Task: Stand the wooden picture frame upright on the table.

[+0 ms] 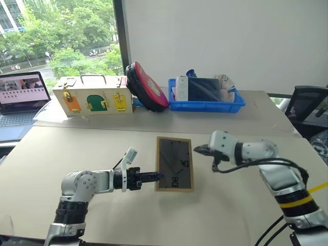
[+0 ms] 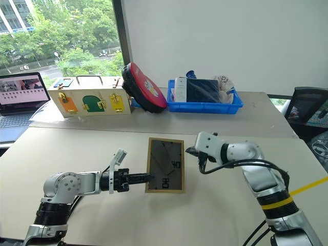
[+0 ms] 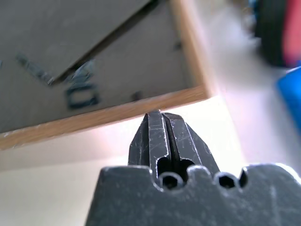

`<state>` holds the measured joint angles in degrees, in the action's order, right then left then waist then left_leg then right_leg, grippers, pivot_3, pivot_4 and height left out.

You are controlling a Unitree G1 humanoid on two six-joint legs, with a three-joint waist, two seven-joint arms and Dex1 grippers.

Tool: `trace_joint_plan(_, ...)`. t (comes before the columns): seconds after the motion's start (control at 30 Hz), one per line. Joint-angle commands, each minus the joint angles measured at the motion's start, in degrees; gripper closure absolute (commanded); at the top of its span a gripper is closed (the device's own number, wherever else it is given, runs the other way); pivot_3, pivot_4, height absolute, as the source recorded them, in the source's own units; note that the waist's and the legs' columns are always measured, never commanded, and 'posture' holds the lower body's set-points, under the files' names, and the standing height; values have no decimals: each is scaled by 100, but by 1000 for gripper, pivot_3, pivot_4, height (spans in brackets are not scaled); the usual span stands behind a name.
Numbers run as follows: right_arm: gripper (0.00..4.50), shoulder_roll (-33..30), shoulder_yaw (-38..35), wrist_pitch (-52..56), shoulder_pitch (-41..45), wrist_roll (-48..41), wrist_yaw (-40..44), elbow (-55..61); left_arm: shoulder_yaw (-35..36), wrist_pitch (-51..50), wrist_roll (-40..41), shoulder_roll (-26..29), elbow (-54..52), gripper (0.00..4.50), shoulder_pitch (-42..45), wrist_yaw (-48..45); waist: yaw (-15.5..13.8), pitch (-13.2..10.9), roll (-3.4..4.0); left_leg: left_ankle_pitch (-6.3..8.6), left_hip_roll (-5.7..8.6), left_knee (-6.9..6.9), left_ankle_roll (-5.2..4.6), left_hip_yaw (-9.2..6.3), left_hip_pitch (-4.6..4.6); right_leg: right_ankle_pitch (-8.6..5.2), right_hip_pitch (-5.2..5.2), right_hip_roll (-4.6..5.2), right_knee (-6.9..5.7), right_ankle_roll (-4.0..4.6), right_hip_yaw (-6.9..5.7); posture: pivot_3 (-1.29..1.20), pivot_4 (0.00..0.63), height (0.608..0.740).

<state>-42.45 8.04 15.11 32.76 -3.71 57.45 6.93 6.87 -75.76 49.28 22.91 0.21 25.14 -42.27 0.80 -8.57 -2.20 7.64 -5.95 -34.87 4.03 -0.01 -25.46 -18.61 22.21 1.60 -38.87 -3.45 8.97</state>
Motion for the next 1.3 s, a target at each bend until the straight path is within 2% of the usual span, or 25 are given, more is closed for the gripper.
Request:
trace_joint_plan(0.03, 4500, -118, -330, 408, 234, -409, 137, 374, 157, 110, 111, -80, 64, 3365, 217, 27, 1, 0, -1, 0, 0, 1, 0, 0, 0, 0, 0, 0, 0, 0, 0, 0, 150, 710)
trace_joint_plan(0.17, 4500, -87, -358, 1604, 325, -1425, 497, 1145, 230, 65, 211, -231, 262, 3365, 437, 49, 1, -12, 5, 0, 0, 2, 0, -1, -8, 0, 5, 0, 0, 1, 0, 0, 150, 710)
trace_joint_plan(0.3, 4500, 113, 11, 1261, 369, -1043, 314, 688, 223, -83, 342, -310, 200, 3365, 548, 6, 3, -13, 3, 0, 0, 5, 0, -5, -9, -1, 5, 0, 1, 2, -5, 0, 150, 710)
trace_joint_plan(0.5, 4500, 251, 38, 786, 807, -835, 317, -254, 307, -321, 648, -252, -69, 3365, 565, -41, 9, -33, 11, 0, 1, 3, 0, -4, -13, -1, 9, 0, 1, 2, -5, 0, 150, 710)
trace_joint_plan(0.63, 4500, 273, 37, 683, 981, -856, 414, -582, 302, -305, 689, -236, -92, 3365, 532, 18, 7, -34, 11, 0, 0, 9, 0, -5, -12, -1, 9, 0, 1, 3, -7, 0, 150, 710)
trace_joint_plan(0.67, 4500, 342, -124, 1056, 1073, -1186, 462, -570, 292, -286, 684, -230, -104, 3365, 510, 26, 7, -35, 11, 0, 0, 9, 0, -5, -12, -1, 9, 0, 2, 3, -7, 0, 150, 710)
trace_joint_plan(0.77, 3604, 342, -461, 2069, 1203, -2069, 745, -325, 281, -234, 662, -238, -123, 3366, 466, 65, 6, -42, 13, 0, 0, 9, 0, -5, -13, -1, 9, 0, 2, 4, -7, 0, 150, 710)
trace_joint_plan(0.83, 3080, 286, -494, 2369, 1199, -2267, 803, -245, 271, -224, 666, -243, -147, 3366, 443, 57, 4, -43, 14, 0, 0, 9, 0, -6, -13, 0, 8, 0, 1, 4, -8, 0, 150, 710)
trace_joint_plan(0.9, 2225, 272, -518, 2599, 1202, -2390, 770, -238, 246, -210, 665, -238, -160, 3366, 433, 31, 5, -43, 14, 0, 0, 9, 0, -7, -13, 0, 8, 0, 2, 4, -9, 0, 150, 710)
trace_joint_plan(0.93, 2079, 291, -544, 2813, 1213, -2475, 703, -263, 236, -197, 657, -238, -157, 3366, 435, 23, 7, -43, 14, 0, 0, 8, 0, -7, -13, 0, 8, 0, 2, 4, -9, 0, 150, 710)
trace_joint_plan(0.97, 1576, 310, -533, 2880, 1218, -2491, 667, -304, 228, -187, 652, -240, -156, 3366, 437, 21, 8, -43, 14, 0, 0, 8, 0, -7, -13, 0, 8, 0, 2, 4, -9, 0, 150, 710)
trace_joint_plan(1.0, 1416, 323, -512, 2922, 1221, -2489, 645, -340, 223, -178, 648, -242, -157, 3366, 438, 19, 8, -43, 14, 0, 0, 7, 0, -7, -14, 0, 8, 0, 2, 4, -9, 0, 150, 710)
trace_joint_plan(1.03, 931, 333, -469, 2958, 1217, -2470, 626, -382, 220, -169, 646, -244, -158, 3366, 438, 17, 10, -43, 14, 0, 0, 7, 0, -7, -13, 0, 8, 0, 2, 4, -9, 0, 150, 710)
trace_joint_plan(1.07, 643, 339, -414, 2969, 1202, -2448, 633, -410, 214, -159, 642, -247, -159, 3366, 440, 16, 12, -43, 14, 0, 0, 7, 0, -7, -14, 0, 9, 0, 2, 4, -9, 0, 150, 710)
trace_joint_plan(1.3, 643, 486, -53, 3093, 1182, -2408, 650, -367, 194, -105, 625, -239, -169, 3366, 430, 34, 25, -44, 14, 0, 0, 9, 0, -7, -14, -1, 10, 0, 2, 4, -9, 0, 150, 710)
